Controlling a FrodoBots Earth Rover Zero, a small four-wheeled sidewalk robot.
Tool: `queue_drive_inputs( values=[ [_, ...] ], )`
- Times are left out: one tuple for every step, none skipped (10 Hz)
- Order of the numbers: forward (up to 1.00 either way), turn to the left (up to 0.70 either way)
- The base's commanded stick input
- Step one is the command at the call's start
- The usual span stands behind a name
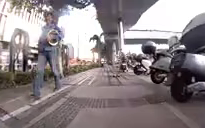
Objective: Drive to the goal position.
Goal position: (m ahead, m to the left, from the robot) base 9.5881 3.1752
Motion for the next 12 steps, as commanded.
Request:
queue_drive_inputs(
  values=[
    [0.45, 0.00],
    [0.45, 0.00],
    [0.45, 0.00],
    [0.45, 0.00],
    [0.45, 0.00],
    [0.45, 0.00],
    [0.45, 0.00],
    [0.45, 0.00],
    [0.45, 0.00],
    [0.45, 0.00],
    [0.45, 0.00],
    [0.45, 0.00]
  ],
)
